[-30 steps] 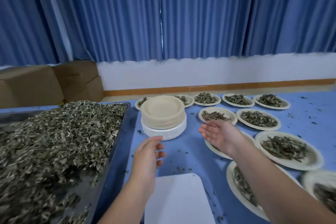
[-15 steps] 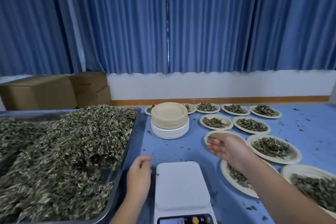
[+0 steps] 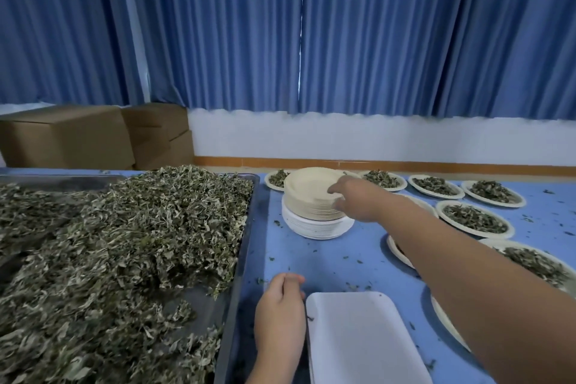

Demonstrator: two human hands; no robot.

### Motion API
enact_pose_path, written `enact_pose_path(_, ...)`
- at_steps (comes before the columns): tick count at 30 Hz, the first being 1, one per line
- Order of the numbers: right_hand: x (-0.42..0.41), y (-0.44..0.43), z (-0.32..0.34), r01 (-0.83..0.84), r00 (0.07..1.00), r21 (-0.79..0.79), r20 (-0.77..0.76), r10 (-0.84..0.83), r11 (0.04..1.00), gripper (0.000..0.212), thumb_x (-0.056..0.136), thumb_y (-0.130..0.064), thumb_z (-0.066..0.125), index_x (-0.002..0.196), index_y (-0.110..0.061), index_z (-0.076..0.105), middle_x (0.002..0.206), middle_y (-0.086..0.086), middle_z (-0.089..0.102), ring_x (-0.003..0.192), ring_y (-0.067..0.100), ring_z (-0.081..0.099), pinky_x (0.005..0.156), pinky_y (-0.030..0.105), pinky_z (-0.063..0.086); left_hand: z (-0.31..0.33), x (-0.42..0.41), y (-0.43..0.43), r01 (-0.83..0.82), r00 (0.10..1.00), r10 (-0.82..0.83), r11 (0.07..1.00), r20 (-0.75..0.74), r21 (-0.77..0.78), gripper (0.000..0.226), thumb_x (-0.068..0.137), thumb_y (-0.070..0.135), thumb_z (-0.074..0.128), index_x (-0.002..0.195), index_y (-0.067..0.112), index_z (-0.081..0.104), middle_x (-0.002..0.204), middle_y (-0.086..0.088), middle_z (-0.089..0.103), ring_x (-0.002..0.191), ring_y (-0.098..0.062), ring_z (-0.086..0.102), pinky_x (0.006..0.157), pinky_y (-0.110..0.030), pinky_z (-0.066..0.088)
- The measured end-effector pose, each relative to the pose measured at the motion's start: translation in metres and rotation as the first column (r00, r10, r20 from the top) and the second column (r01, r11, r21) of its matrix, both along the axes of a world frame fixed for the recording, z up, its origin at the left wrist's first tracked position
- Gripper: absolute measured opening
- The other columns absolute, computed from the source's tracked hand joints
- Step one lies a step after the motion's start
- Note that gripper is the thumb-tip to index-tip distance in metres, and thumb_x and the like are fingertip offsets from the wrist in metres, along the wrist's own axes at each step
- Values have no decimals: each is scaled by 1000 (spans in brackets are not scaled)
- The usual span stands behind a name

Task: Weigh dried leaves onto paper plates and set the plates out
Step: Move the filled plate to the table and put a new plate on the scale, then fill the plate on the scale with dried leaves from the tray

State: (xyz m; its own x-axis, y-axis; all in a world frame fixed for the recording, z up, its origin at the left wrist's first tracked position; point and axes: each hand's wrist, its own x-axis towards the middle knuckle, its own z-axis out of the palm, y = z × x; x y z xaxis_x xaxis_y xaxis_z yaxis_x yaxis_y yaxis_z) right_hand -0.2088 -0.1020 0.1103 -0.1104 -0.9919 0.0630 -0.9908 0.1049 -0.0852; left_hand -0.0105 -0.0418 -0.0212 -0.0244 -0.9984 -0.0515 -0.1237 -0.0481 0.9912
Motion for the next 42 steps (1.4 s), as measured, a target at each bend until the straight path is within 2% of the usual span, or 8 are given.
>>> enact_pose_path(4, 6, -22, 0, 16, 998, 120, -67, -8, 993, 42, 99, -25, 46, 140, -15, 47, 145, 6, 41, 132, 25, 40, 105, 35, 34, -5, -1, -1, -8, 1000, 8, 1000, -9, 7, 32, 96, 34, 45, 73, 29, 67, 68, 21, 63, 70, -9, 59, 61, -29, 38)
enact_pose_path(7, 5, -31, 1, -2, 998, 111, -61, 9, 994, 25, 91, -12, 46, 102, -4, 68, 106, 14, 67, 92, 26, 58, 82, 36, 48, -6, -2, -4, -7, 1000, 7, 1000, -15, -4, 34, 97, 38, 44, 73, 31, 66, 69, 25, 63, 70, -7, 59, 61, -29, 39)
enact_pose_path(11, 6, -37, 3, 8, 1000, 77, -18, -6, 997, 29, 84, -6, 48, 58, -17, 56, 59, -1, 49, 65, 17, 42, 52, 23, 32, -7, -1, -7, -10, 1000, 10, 1000, -17, -25, 33, 97, 36, 45, 73, 29, 66, 68, 24, 63, 71, -9, 59, 64, -31, 40)
enact_pose_path(14, 3, -39, 1, -30, 998, 78, -44, 34, 997, 20, 86, -10, 52, 79, -6, 70, 81, 11, 67, 76, 25, 56, 65, 31, 43, -9, 1, -6, -3, 1000, 3, 1000, -19, -19, 34, 97, 38, 43, 73, 30, 66, 69, 24, 63, 72, -9, 59, 64, -31, 41)
enact_pose_path(18, -2, -38, 1, -68, 996, 27, -49, 69, 997, 23, 89, -13, 52, 70, -2, 59, 77, 22, 52, 74, 39, 47, 60, 34, 35, -8, 1, -6, 3, 1000, -4, 1000, -21, -19, 34, 98, 39, 43, 73, 31, 65, 69, 24, 62, 71, -7, 59, 63, -30, 39)
enact_pose_path(24, -7, -32, 0, -113, 988, -116, -120, 99, 987, 26, 95, -18, 51, 99, 2, 66, 99, 21, 64, 95, 36, 59, 82, 45, 49, -9, 2, -6, 0, 1000, 0, 1000, -2, -24, 35, 97, 40, 42, 72, 34, 65, 70, 25, 63, 68, -3, 57, 61, -29, 38)
enact_pose_path(33, 11, 43, -11, -215, 975, -403, -38, 218, 890, 19, 96, -18, 56, 101, -13, 74, 99, 0, 65, 89, 22, 60, 78, 37, 48, -5, 2, -6, 5, 1000, -5, 1000, -14, -23, 33, 97, 37, 42, 76, 30, 66, 70, 18, 64, 71, -9, 60, 62, -30, 40)
enact_pose_path(42, 42, 191, -50, -249, 968, -305, -41, 248, 919, 19, 92, -13, 62, 108, -17, 73, 107, -7, 65, 79, 22, 67, 63, 42, 55, 2, 9, -6, 17, 989, -21, 1000, -145, -24, 32, 101, 30, 40, 86, 22, 67, 86, 1, 69, 81, -19, 61, 77, -37, 46)
